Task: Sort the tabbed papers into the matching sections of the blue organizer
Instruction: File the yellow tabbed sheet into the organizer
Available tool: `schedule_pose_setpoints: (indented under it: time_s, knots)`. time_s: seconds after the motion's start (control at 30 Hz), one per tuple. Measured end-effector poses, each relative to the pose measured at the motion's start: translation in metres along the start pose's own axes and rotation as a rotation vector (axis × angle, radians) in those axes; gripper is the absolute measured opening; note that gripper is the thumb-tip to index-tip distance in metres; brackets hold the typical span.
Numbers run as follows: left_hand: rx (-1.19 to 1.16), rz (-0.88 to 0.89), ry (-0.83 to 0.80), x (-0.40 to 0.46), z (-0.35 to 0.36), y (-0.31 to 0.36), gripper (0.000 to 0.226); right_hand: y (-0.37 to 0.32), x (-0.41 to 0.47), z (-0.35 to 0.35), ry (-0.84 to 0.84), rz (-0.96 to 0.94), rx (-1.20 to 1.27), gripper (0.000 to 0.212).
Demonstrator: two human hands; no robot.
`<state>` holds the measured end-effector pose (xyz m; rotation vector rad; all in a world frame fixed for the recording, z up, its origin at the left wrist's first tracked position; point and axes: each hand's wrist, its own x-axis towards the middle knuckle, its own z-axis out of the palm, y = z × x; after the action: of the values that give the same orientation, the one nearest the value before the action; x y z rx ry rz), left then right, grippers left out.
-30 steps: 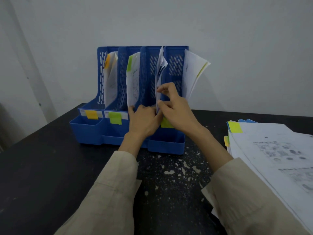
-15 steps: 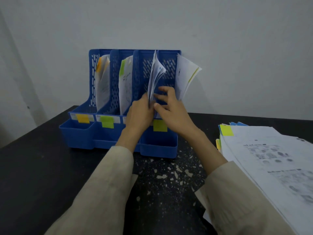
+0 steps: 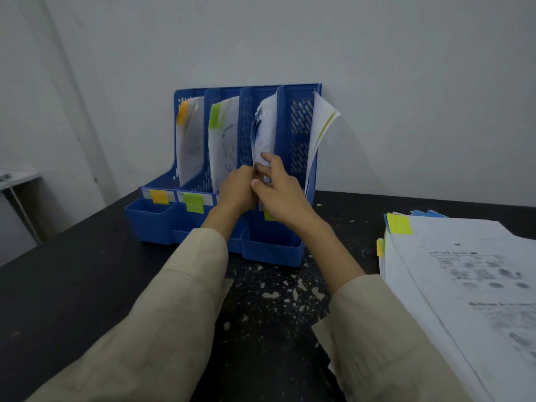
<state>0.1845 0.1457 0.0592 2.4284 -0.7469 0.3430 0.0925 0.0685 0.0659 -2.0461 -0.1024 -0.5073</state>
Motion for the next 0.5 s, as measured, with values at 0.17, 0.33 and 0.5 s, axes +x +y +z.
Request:
schedule_pose_setpoints:
  time_s: [0.17, 0.33, 0.5]
  knots:
    - [-0.038, -0.036, -0.064, 0.002, -0.006, -0.001, 0.042, 0.000, 0.003, -0.002, -0.014, 0.012, 0.021, 0.057]
    - [-0.142, -0.047, -0.023, -0.009, -0.005, 0.000, 0.041, -0.004, 0.000, -0.008, 0.019, -0.012, -0.057, 0.056]
    - [-0.059, 0.029, 0.155, -0.032, -0.019, 0.008, 0.035, -0.015, -0.019, -0.034, 0.015, -0.026, -0.189, 0.050]
